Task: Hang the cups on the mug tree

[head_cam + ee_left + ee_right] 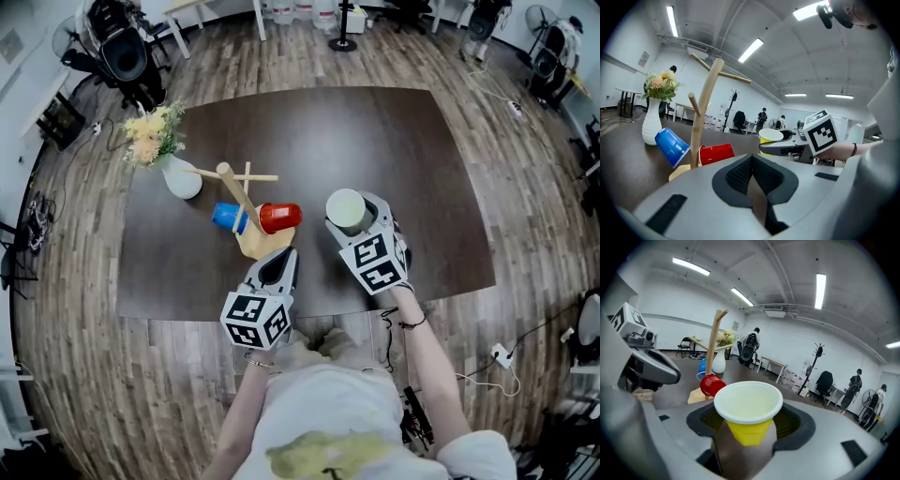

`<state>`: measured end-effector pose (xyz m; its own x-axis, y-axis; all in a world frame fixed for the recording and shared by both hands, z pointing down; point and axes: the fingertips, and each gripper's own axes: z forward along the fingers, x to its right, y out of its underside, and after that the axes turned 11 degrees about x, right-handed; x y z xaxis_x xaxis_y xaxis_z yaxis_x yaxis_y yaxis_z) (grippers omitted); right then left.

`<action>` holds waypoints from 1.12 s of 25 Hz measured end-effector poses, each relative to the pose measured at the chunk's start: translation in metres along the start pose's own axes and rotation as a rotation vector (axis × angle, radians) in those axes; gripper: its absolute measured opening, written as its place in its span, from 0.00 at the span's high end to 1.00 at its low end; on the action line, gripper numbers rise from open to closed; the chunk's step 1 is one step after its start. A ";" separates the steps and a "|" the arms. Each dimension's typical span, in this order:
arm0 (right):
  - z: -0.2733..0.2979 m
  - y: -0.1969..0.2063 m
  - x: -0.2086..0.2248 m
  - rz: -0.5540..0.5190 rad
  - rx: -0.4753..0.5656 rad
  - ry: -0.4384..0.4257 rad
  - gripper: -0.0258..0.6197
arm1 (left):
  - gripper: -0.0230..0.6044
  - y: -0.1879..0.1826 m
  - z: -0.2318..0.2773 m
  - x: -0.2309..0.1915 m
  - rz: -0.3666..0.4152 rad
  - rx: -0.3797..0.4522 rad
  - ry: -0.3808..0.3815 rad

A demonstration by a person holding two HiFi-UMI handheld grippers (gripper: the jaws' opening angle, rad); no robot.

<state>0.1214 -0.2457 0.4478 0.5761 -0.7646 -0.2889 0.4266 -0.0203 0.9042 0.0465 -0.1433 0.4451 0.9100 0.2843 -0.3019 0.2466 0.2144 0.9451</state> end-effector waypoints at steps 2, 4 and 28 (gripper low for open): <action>0.001 -0.009 -0.004 -0.032 -0.019 0.000 0.47 | 0.93 -0.005 -0.003 -0.003 0.003 -0.003 0.022; 0.003 -0.018 -0.006 -0.050 -0.026 0.012 0.47 | 0.93 -0.007 -0.006 -0.006 0.005 -0.009 0.039; 0.019 -0.104 -0.025 -0.293 -0.042 0.139 0.47 | 0.93 -0.015 -0.045 -0.056 0.021 -0.030 0.110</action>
<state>0.0490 -0.2364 0.3668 0.5132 -0.6347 -0.5778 0.6153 -0.1973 0.7632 -0.0233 -0.1201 0.4422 0.8723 0.3898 -0.2951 0.2158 0.2346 0.9478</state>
